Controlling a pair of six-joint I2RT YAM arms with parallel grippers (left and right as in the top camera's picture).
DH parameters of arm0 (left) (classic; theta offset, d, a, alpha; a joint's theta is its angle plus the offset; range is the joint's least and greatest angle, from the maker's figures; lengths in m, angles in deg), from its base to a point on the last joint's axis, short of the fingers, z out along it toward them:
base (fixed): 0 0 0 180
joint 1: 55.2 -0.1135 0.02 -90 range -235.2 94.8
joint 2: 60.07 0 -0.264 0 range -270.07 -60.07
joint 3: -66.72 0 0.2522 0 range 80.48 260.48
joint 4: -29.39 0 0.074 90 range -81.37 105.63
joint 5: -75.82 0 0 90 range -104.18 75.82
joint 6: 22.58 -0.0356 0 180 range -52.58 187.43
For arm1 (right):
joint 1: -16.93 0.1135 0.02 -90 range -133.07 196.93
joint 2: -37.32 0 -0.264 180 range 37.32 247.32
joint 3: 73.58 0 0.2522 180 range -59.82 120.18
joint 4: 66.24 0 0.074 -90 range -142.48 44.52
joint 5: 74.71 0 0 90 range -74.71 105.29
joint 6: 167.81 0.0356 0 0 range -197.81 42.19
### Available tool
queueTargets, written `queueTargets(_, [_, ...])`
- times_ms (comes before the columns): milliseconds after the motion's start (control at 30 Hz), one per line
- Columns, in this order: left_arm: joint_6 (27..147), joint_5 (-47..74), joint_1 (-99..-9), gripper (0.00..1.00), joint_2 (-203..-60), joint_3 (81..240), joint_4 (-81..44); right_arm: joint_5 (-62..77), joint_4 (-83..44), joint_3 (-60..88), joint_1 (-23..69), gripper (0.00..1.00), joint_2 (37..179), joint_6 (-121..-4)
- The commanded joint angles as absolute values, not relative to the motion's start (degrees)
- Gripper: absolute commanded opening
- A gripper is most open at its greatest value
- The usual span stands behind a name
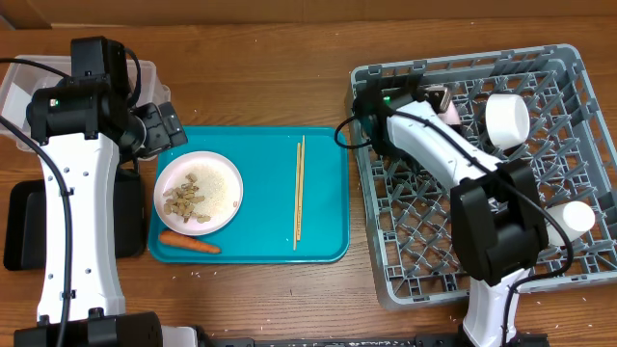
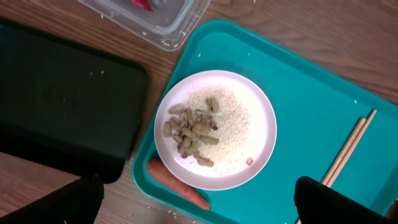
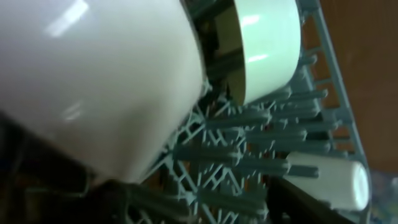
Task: Sort waste into correct bins and load items into the dishwasher
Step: 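Carry the pink bowl into the rack's back middle and release, then lower the right gripper onto the wooden chopsticks and grasp them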
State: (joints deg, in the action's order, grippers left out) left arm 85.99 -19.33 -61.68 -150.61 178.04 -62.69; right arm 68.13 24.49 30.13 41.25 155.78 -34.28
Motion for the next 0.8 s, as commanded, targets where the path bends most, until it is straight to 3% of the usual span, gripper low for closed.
queueTargets(0, [86.7, -19.2, -61.6, 1.0, -150.9, 178.5, -62.1, 65.3, 24.9, 31.1, 41.6, 0.89, 153.4, -34.1])
queueTargets(100, [86.7, -19.2, -61.6, 1.0, -150.9, 178.5, -62.1, 63.3, 24.8, 32.2, 41.6, 1.0, 150.3, -34.1])
queueTargets(300, [86.7, -19.2, -61.6, 1.0, -150.9, 178.5, -62.1, 55.6, 23.1, 37.6, 41.6, 1.0, 142.8, -46.1])
queueTargets(467, [86.7, -19.2, -61.6, 1.0, -150.9, 178.5, -62.1, 28.3, 21.3, 44.3, 41.6, 1.0, 140.2, -63.0])
queueTargets(567, [86.7, -19.2, -61.6, 1.0, -150.9, 178.5, -62.1, 9.3, 20.0, 44.7, 41.7, 1.0, 140.3, -66.1])
queueTargets(767, [86.8, -19.2, -61.6, 1.0, -150.9, 178.5, -62.0, 1.7, 16.4, 40.7, 44.8, 0.98, 140.8, -65.4])
